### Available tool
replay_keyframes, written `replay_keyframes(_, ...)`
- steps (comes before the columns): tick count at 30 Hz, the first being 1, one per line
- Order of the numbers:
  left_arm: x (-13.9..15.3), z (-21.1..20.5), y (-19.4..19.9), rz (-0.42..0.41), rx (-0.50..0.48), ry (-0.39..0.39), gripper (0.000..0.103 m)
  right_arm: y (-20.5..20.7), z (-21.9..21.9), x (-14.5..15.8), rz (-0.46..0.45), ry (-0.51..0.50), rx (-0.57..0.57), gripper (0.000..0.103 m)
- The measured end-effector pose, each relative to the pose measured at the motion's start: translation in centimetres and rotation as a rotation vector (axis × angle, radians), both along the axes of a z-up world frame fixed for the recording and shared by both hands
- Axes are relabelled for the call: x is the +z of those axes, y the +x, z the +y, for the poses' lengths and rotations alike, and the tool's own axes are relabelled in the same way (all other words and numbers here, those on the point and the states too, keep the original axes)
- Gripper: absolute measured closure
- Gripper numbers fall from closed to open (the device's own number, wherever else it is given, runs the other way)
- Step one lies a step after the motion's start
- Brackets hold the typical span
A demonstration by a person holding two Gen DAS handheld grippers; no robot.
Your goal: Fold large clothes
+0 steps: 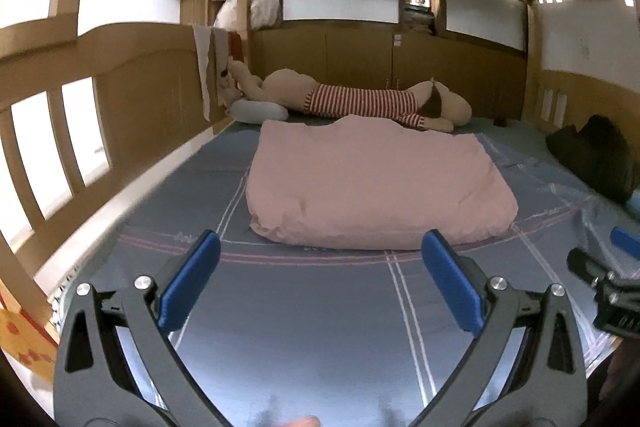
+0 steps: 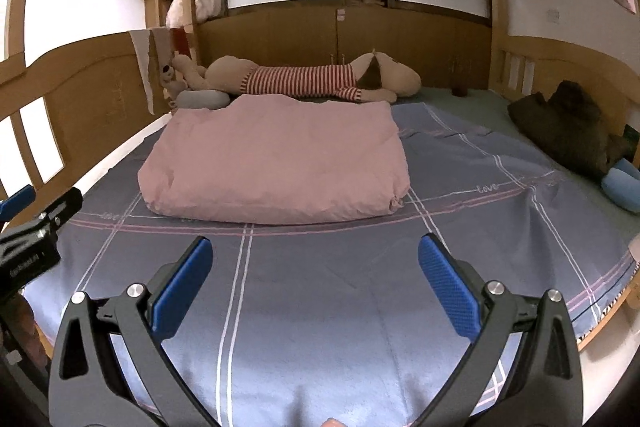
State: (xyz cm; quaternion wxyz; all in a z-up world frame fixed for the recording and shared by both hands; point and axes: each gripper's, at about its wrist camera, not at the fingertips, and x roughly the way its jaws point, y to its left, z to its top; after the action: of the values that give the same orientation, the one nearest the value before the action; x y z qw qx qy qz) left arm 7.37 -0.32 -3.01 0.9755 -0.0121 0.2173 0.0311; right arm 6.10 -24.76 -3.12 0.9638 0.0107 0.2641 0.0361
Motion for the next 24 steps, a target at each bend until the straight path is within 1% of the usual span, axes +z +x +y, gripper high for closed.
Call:
replay_keyframes(3,0.3,0.5,0.0,-0.004,0.021,-0.013,0.002,-0.1,0.2,-0.1,-0.002,-0.01,0.014,0.001)
replay_keyframes(6,0.3,0.8,0.2,0.001,0.061,-0.008,0.002,-0.3,0.2,0.1,-0.012,-0.018,0.012,0.001)
replay_keyframes(9,0.5,1.1,0.4,0.009,0.079,-0.004,0.002,-0.2,0.0,0.1,-0.009,-0.014,0.003,0.001)
replay_keyframes(17,0.9,1.6,0.7,0.003,0.048,-0.016,0.002,-0.1,0.0,0.0,-0.004,-0.018,0.004,0.001)
replay_keyframes(19,0.9,1.7,0.6,0.002,0.055,-0.027,0.002,-0.1,0.0,0.0,-0.002,-0.02,0.005,0.001)
replay_keyframes(24,1.0,1.8,0.6,-0.003,0.052,-0.022,0.002,0.0,-0.2,-0.1,0.005,-0.015,0.004,0.001)
